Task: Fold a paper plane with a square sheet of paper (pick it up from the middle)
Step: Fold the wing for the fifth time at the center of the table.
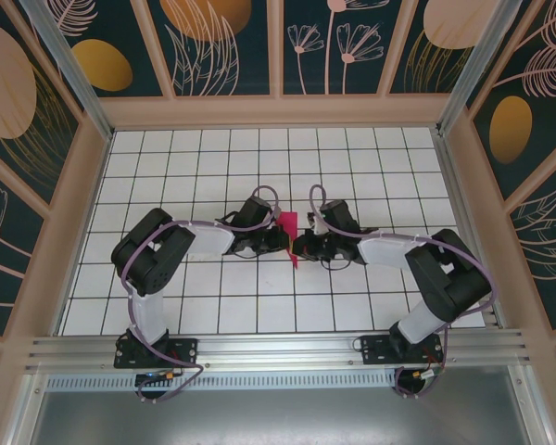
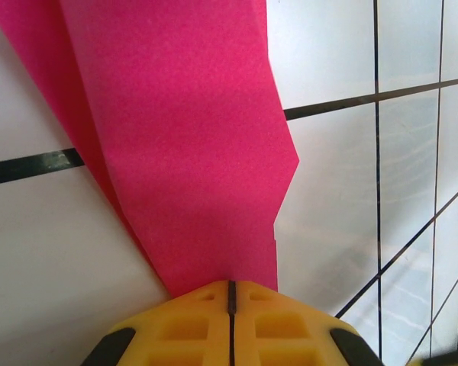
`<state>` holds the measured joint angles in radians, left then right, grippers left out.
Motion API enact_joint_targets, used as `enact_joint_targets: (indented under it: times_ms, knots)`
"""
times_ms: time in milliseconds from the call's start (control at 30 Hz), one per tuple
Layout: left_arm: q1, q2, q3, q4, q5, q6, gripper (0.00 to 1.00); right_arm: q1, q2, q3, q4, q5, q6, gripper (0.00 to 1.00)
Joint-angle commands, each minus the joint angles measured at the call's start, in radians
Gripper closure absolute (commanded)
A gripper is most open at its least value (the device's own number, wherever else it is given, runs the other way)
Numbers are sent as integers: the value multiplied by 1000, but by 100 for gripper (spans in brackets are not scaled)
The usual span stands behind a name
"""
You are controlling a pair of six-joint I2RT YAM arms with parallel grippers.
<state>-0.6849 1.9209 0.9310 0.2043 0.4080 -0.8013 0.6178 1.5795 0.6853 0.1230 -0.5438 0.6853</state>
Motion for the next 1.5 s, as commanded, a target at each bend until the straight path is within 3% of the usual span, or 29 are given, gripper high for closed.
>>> enact_joint_targets:
  times_ms: [0, 667, 1467]
  knots:
    - [2, 86, -23, -134, -143, 5, 91, 44, 38, 58, -92, 91, -59, 96]
    - [2, 72, -24, -156, -174, -13, 93, 48, 84, 39, -154, 181, -69, 100]
    - [2, 80, -3, -200, -203, -1, 93, 24, 6, -93, -237, 131, -95, 100]
